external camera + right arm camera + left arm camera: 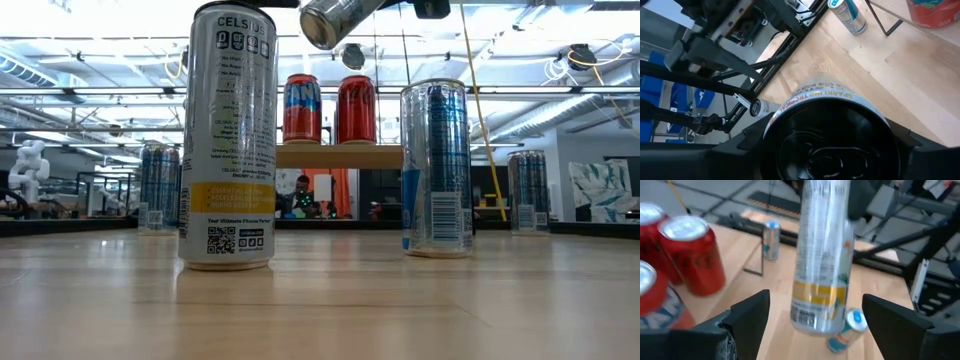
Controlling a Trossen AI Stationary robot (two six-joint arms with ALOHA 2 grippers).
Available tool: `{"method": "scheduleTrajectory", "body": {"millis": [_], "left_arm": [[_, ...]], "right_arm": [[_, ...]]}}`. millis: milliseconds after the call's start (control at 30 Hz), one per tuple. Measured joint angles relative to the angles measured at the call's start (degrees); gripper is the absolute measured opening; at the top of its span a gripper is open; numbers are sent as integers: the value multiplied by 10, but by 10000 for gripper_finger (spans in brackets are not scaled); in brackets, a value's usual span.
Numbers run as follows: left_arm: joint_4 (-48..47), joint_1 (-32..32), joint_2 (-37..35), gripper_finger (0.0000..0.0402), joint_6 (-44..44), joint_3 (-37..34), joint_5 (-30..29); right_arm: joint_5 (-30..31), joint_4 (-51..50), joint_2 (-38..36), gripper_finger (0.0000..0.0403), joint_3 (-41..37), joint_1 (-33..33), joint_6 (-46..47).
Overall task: Place canned beverage on shelf
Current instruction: Put the top white-yellow soda can on the shelf
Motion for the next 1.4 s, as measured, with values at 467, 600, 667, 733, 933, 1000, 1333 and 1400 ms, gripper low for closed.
{"method": "scheduleTrajectory", "body": {"millis": [467, 600, 667, 733, 933, 1000, 1333, 1400], "left_arm": [[11, -33, 52, 321, 19, 0, -60], [28, -34, 68, 321, 28, 0, -57], [32, -34, 78, 321, 28, 0, -49], [32, -34, 85, 321, 28, 0, -48], [32, -34, 91, 317, 25, 0, -50], [33, -34, 91, 311, 24, 0, -54], [32, -34, 91, 251, 10, 0, -59], [33, -34, 91, 250, -1, 0, -63]], "right_arm": [[0, 10, 0, 239, 0, 0, -7], [5, 23, 0, 239, 0, 0, -8], [12, 21, 0, 239, 0, 0, -7], [13, 23, 0, 239, 0, 0, -7], [12, 28, 0, 239, 0, 0, -6], [12, 28, 0, 239, 0, 0, -6], [12, 34, 0, 239, 0, 0, -1], [12, 37, 0, 239, 0, 0, -2]]}}
